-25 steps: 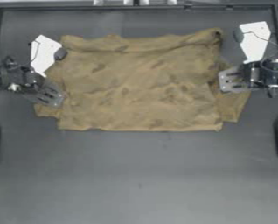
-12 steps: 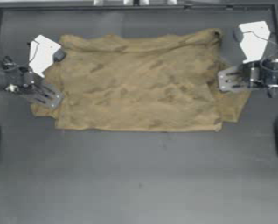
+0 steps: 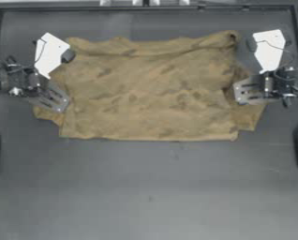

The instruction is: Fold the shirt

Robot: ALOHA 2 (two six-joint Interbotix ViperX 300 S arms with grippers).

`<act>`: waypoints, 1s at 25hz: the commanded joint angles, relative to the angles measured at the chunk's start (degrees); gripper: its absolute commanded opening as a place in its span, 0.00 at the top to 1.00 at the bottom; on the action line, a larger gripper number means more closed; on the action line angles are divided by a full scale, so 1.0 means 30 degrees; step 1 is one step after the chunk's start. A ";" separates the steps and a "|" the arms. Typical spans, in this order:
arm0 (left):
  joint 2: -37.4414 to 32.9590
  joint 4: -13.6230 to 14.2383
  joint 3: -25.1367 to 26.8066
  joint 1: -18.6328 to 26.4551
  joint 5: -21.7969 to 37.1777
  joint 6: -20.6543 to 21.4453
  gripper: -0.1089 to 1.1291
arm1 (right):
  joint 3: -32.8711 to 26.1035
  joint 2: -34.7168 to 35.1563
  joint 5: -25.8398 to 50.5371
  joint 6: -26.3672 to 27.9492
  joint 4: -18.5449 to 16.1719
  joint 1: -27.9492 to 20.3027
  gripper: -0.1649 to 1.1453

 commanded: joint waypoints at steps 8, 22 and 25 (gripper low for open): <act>-0.1787 0.0293 -0.0439 0.0000 0.0469 -0.0029 0.87 | 0.0029 0.0352 -0.0703 0.0322 -0.0059 0.0000 0.12; -0.2871 0.0615 -0.0498 -0.0029 0.1201 -0.0088 0.87 | 0.0000 0.1260 -0.0967 0.0322 0.0410 0.0674 0.59; -0.2871 0.0615 -0.0586 -0.0088 0.1230 -0.0088 0.87 | -0.0088 0.1260 -0.0938 0.0352 0.0410 0.0820 0.83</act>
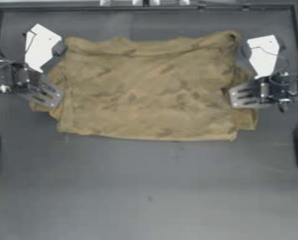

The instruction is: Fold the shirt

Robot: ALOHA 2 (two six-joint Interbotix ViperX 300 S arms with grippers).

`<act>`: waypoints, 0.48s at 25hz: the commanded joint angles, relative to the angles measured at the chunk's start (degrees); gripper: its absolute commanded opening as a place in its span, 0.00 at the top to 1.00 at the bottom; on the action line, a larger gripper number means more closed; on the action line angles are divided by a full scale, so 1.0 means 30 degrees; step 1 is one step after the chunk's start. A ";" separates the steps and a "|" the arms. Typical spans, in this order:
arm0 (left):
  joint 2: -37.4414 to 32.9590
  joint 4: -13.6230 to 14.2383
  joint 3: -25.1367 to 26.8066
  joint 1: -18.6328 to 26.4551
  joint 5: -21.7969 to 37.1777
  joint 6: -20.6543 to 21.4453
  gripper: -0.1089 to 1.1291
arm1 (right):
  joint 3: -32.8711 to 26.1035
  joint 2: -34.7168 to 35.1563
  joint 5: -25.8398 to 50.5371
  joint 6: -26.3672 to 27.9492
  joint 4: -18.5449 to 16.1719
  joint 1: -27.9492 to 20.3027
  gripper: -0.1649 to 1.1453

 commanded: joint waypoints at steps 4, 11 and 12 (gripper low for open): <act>-0.0645 0.0088 -0.0645 -0.0176 0.0000 -0.0029 0.87 | -0.0322 -0.0146 0.0234 0.0000 0.0088 0.0439 0.81; -0.0645 0.0439 -0.1201 -0.0645 0.0205 0.0000 0.87 | -0.1523 -0.1904 0.1963 -0.0322 -0.0557 0.0850 0.81; -0.0645 0.0557 -0.1377 -0.0703 0.0381 0.0000 0.87 | -0.1729 -0.2256 0.2109 -0.0322 -0.0732 0.0908 0.81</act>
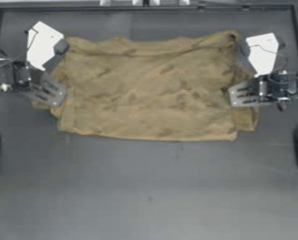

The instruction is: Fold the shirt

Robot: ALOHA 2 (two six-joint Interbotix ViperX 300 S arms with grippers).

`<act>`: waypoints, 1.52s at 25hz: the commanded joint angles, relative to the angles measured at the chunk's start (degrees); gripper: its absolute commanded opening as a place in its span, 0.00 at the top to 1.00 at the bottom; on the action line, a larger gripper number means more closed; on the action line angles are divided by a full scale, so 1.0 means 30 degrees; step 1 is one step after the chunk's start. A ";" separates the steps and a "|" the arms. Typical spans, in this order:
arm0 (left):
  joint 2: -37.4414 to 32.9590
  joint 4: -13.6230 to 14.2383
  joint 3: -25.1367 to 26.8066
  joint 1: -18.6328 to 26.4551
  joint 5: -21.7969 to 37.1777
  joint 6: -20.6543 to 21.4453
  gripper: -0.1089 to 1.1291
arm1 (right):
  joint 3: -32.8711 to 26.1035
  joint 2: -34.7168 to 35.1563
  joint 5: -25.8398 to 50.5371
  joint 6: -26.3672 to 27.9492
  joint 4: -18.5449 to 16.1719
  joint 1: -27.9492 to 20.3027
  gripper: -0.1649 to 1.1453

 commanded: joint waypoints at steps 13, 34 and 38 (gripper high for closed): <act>-0.0527 0.1787 -0.3691 -0.1436 0.0352 0.0146 0.87 | -0.3252 -0.2461 -0.0615 -0.0293 -0.1025 0.0293 0.81; 0.1348 0.1729 -0.4043 -0.2197 -0.7061 0.0117 0.87 | -0.6035 0.0996 -0.6328 -0.0381 -0.0410 0.0674 0.81; 0.2109 0.1758 -0.4189 -0.2227 -0.8291 0.0117 0.87 | -0.5977 0.1553 -0.7354 -0.0381 -0.0176 0.0732 0.81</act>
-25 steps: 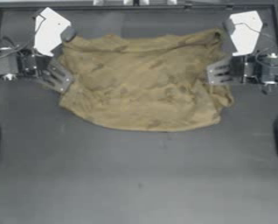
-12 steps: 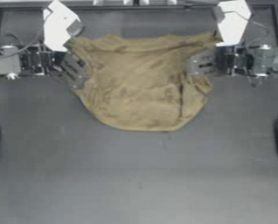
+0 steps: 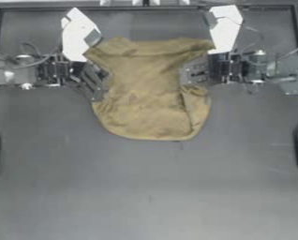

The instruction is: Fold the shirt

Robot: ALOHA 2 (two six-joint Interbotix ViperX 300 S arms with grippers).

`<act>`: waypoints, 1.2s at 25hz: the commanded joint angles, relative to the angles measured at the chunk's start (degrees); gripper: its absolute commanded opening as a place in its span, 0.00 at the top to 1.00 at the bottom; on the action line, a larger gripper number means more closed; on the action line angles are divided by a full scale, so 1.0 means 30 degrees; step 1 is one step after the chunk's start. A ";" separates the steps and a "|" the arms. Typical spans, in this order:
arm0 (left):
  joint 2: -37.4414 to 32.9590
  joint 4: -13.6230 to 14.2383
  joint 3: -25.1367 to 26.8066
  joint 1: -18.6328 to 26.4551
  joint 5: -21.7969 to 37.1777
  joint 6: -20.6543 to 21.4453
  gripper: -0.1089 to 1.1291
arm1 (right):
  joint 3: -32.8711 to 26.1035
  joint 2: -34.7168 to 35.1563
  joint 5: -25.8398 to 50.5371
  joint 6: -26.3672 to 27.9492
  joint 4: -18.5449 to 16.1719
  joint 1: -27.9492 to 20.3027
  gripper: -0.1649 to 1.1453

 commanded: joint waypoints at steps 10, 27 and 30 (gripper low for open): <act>0.1904 0.0088 -0.0762 -0.0029 -0.3105 0.0000 0.87 | -0.0322 0.1084 -0.2256 -0.0029 0.0615 0.0176 0.81; 0.4658 0.0029 -0.1611 -0.0059 -0.4043 -0.0059 0.22 | 0.0791 0.2168 -0.5361 -0.0088 0.0117 0.0059 0.35; 0.4541 0.0117 -0.1611 -0.0059 -0.4512 -0.0029 0.05 | 0.0645 0.2256 -0.5479 -0.0059 0.0000 0.0059 0.13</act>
